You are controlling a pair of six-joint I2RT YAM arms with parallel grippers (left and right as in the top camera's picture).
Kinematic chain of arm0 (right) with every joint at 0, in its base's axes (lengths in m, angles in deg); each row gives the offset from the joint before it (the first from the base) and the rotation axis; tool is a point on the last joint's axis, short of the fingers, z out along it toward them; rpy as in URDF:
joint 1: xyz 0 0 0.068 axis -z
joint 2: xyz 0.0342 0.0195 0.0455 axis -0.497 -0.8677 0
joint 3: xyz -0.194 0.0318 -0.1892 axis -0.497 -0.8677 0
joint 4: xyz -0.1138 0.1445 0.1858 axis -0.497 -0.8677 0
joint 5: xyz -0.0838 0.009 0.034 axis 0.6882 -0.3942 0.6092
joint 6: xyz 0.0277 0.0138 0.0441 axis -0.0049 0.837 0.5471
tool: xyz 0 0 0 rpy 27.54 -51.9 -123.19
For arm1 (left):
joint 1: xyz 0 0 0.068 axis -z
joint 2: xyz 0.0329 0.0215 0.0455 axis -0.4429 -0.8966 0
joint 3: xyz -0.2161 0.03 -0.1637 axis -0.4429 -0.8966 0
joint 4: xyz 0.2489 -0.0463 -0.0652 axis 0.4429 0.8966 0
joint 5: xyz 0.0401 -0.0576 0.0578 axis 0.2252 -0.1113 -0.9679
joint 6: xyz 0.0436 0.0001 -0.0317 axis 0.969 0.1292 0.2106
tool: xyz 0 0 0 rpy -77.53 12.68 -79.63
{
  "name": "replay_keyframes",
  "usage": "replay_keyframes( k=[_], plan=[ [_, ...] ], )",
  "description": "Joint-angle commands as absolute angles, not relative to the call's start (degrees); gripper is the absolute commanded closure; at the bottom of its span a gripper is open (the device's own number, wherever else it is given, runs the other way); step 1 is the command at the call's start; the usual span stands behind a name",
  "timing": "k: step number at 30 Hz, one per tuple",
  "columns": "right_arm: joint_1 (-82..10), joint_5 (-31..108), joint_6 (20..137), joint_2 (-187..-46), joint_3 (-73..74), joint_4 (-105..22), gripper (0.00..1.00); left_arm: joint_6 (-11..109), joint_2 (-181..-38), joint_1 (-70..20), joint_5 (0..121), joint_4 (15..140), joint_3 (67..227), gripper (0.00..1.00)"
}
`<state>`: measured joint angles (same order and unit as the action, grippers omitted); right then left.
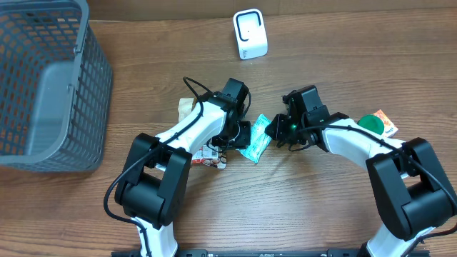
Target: Scan the item barcode
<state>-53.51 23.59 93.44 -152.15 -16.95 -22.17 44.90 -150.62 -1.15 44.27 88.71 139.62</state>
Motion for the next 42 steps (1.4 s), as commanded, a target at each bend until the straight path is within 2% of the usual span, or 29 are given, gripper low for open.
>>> replay_keyframes(
  k=[1, 5, 9, 23, 34, 42],
  plan=[
    [-53.86, 21.95, 93.77, -152.37, -17.52, -21.76, 0.77, 43.63, -150.51, -1.23, 40.93, 88.42, 138.77, 0.75],
    [-53.86, 20.73, 93.90, -152.37, -17.52, -21.60, 0.78, 43.63, -150.51, -1.23, 40.93, 88.40, 138.77, 0.75],
    [-53.86, 20.60, 93.82, -152.37, -17.52, -21.89, 0.96, 43.66, -150.51, -1.23, 40.93, 88.42, 138.77, 0.75],
    [-53.51, 20.77, 92.90, -152.37, -17.50, -24.51, 0.96, 44.60, -150.45, -1.30, 36.82, 87.46, 139.25, 0.68],
    [-52.70, 19.48, 83.91, -151.27, -17.17, -23.74, 0.96, 46.28, -145.38, -2.22, 32.95, 91.11, 145.72, 0.64],
    [-52.24, 19.24, 76.31, -143.14, -17.04, -23.55, 0.96, 46.30, -138.32, -8.45, 28.78, 95.48, 152.49, 0.55]
  ],
)
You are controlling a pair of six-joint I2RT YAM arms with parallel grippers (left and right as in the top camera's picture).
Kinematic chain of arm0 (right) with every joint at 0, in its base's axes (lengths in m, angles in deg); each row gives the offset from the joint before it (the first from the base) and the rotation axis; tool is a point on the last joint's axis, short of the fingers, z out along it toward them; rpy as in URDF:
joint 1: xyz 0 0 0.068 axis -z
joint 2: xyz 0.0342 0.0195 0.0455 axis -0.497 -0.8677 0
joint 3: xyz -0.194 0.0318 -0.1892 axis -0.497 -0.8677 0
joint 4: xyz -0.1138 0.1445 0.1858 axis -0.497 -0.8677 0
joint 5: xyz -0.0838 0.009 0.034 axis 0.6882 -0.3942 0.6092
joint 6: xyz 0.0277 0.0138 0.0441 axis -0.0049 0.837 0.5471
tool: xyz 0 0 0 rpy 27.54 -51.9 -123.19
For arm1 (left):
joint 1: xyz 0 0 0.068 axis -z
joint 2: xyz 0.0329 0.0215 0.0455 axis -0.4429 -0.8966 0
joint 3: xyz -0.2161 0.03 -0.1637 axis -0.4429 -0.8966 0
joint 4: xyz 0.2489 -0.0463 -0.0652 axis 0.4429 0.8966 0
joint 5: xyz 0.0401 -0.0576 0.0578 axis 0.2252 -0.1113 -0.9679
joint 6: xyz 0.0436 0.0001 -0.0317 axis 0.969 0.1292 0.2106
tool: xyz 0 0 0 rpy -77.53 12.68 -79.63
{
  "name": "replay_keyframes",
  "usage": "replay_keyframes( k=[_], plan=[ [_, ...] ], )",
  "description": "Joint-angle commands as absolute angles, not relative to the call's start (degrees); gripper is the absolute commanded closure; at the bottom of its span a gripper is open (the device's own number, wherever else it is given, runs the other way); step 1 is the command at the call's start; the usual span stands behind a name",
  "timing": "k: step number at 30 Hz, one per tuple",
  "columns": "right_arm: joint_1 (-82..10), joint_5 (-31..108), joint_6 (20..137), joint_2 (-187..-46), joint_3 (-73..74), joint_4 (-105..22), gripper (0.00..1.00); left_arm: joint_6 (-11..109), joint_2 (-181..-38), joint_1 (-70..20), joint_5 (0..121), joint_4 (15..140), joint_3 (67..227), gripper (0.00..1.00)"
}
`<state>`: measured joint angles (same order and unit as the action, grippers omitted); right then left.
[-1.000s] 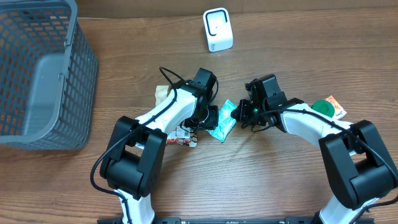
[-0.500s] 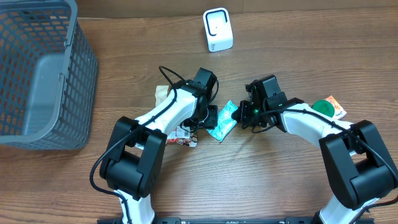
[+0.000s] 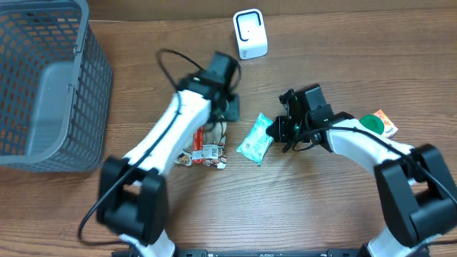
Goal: Scan the item barcode
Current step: 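Release the left gripper and retract the left arm to rest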
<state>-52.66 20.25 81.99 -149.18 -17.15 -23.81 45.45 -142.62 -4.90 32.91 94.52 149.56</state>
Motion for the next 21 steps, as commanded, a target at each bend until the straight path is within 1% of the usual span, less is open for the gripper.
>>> replay_keyframes(
  k=[1, 2, 6, 7, 10, 15, 21],
  plan=[
    [-52.24, 19.24, 75.06, -142.14, -17.04, -23.72, 0.96, 46.30, -137.66, -9.98, 28.10, 95.66, 152.75, 0.53],
    [-52.22, 19.26, 74.17, -141.40, -17.04, -23.81, 0.96, 46.30, -137.22, -11.33, 27.79, 95.70, 152.75, 0.46],
    [-52.11, 19.26, 73.18, -140.22, -17.04, -23.77, 0.96, 48.07, -137.07, -16.95, 27.42, 96.51, 152.71, 0.30],
    [-52.11, 19.26, 73.18, -140.24, -17.06, -23.81, 0.96, 48.27, -137.22, -18.28, 27.16, 96.93, 152.71, 0.25],
    [-52.11, 19.24, 73.18, -140.24, -17.06, -24.01, 0.96, 48.36, -137.33, -21.80, 25.91, 97.97, 152.71, 0.00],
    [-52.11, 19.26, 73.16, -140.24, -17.06, -23.98, 0.96, 48.42, -137.33, -26.06, 25.39, 98.48, 152.71, 0.00],
    [-52.11, 19.28, 73.18, -140.24, -17.06, -24.25, 0.96, 48.42, -137.33, -27.02, 25.37, 98.48, 152.71, 0.00]
  ],
)
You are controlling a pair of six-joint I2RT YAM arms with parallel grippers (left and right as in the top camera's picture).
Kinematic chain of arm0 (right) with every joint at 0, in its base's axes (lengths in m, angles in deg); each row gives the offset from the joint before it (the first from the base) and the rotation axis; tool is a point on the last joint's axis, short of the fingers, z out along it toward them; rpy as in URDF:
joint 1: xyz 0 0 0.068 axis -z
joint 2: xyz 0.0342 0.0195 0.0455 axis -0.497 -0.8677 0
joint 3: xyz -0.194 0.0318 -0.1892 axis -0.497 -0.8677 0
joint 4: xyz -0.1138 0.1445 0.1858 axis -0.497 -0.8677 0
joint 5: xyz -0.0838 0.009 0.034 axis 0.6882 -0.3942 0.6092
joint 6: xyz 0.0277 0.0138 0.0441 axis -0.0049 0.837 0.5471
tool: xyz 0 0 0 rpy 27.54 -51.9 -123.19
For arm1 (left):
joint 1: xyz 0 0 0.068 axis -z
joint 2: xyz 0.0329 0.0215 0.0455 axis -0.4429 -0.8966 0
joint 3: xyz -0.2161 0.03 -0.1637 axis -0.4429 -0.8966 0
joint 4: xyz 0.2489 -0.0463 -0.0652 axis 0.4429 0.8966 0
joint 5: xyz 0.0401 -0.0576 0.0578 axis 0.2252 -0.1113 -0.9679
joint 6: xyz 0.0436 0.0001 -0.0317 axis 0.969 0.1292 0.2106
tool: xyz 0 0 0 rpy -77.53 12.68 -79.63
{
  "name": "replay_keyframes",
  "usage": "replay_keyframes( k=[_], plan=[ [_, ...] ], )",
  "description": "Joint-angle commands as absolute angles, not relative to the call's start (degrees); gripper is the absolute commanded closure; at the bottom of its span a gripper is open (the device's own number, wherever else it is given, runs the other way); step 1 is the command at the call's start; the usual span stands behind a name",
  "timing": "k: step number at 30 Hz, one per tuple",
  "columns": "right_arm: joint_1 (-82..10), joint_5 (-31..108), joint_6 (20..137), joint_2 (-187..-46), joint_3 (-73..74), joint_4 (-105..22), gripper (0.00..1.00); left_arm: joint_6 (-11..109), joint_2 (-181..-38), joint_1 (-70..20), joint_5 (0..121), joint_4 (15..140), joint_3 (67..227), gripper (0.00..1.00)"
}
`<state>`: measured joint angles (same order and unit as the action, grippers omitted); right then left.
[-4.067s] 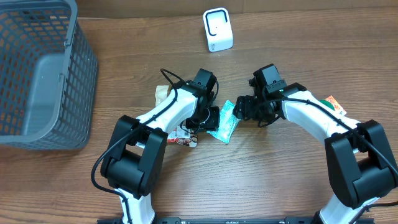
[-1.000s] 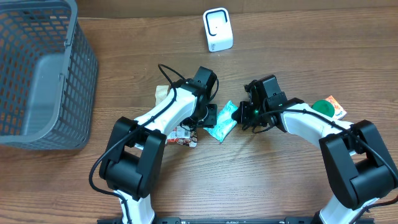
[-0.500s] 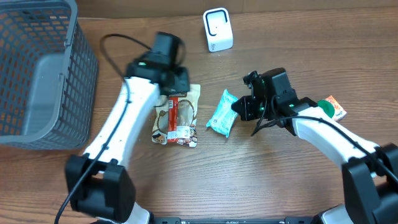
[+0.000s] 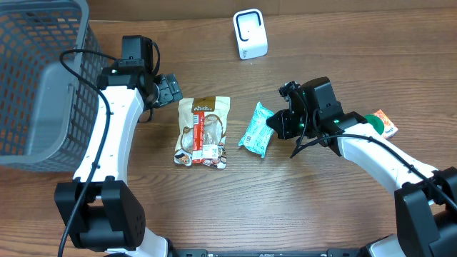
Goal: Scan the item barcode
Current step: 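Release the left gripper and retract the left arm to rest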
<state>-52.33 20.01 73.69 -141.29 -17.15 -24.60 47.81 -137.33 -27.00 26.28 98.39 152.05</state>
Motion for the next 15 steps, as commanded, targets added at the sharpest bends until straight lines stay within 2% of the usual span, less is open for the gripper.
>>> replay_keyframes(
  k=[1, 15],
  plan=[
    [-52.11, 19.28, 73.20, -140.24, -17.06, -24.27, 0.96, 48.42, -137.33, -27.02, 25.39, 98.48, 152.71, 0.00],
    [-52.11, 19.28, 73.16, -140.24, -17.06, -24.16, 0.96, 48.42, -137.33, -27.02, 25.39, 98.48, 152.71, 0.00]
  ],
)
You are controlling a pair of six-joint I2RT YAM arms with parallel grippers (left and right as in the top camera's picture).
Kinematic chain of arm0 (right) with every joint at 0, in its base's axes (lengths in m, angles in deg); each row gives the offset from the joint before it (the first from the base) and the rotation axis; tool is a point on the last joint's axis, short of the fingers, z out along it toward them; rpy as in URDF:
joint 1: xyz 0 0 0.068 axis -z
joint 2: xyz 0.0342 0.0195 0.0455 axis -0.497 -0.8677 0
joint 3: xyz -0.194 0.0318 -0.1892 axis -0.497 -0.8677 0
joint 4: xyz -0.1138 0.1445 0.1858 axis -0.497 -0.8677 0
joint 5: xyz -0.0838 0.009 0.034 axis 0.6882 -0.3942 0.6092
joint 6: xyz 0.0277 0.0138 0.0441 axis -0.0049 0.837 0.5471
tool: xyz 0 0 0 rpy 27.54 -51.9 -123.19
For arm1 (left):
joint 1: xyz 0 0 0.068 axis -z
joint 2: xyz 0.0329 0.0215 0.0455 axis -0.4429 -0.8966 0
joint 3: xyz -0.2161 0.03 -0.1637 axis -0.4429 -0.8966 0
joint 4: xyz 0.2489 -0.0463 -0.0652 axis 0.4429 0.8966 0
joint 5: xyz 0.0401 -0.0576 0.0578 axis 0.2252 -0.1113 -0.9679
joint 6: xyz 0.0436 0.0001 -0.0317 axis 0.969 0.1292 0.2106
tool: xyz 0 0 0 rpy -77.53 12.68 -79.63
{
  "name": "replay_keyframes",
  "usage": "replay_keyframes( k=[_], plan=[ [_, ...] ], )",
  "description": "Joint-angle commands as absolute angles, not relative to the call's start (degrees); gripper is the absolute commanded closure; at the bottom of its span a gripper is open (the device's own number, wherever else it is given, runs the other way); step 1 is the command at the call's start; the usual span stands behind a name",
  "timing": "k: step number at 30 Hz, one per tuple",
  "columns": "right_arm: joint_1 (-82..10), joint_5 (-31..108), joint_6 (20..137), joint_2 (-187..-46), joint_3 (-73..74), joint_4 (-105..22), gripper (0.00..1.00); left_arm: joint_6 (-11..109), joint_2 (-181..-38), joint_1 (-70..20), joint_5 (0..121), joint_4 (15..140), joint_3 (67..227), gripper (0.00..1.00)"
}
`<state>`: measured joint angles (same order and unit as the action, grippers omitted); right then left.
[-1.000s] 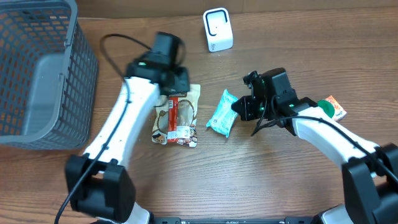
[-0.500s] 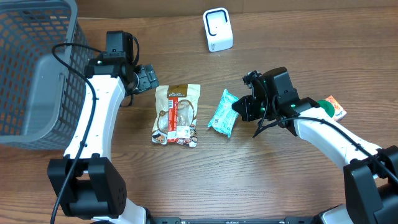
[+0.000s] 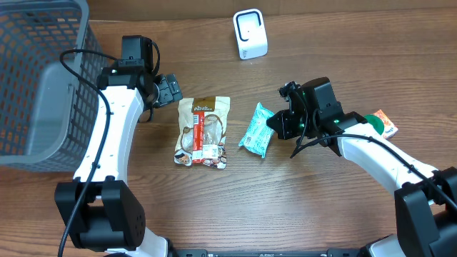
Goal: Scan the item barcode
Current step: 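Release the left gripper and retract the left arm to rest, then lift the teal pack with the right gripper toward the scanner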
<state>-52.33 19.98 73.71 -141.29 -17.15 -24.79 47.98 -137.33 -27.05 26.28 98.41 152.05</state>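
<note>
A teal packet (image 3: 255, 131) lies mid-table, tilted, with its right edge between the fingers of my right gripper (image 3: 274, 123), which looks shut on it. The white barcode scanner (image 3: 250, 33) stands upright at the back edge, well beyond the packet. My left gripper (image 3: 172, 89) hangs open and empty far to the left, near the basket. No barcode on the teal packet can be made out from overhead.
A brown-and-white snack packet (image 3: 203, 131) lies flat just left of the teal one. A grey mesh basket (image 3: 43, 86) fills the left end of the table. A green-and-orange item (image 3: 377, 123) lies behind my right arm at the right.
Both grippers first met at the teal packet, with my left arm covering the snack packet. Then my left gripper was off it and further back, while the right one stayed at the packet's edge. Later my left arm was far left by the basket, where it remains.
</note>
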Motion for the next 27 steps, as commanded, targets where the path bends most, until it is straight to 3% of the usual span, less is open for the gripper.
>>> replay_keyframes(
  k=[1, 11, 21, 27],
  plan=[
    [-52.11, 19.28, 73.18, -140.24, -17.06, -24.20, 0.96, 48.42, -137.33, -27.02, 25.37, 98.48, 152.71, 0.00],
    [-52.11, 19.24, 72.77, -139.95, -13.44, -28.55, 0.97, 48.42, -137.33, -27.02, 25.39, 98.48, 152.71, 0.00],
    [-52.24, 23.50, 55.59, -139.95, 6.04, -46.91, 0.97, 48.42, -137.33, -27.00, 25.39, 98.48, 152.71, 0.00],
    [-52.22, 33.51, 49.23, -139.95, 16.66, -48.05, 0.97, 48.42, -137.33, -27.02, 25.39, 98.48, 152.71, 0.00]
  ],
)
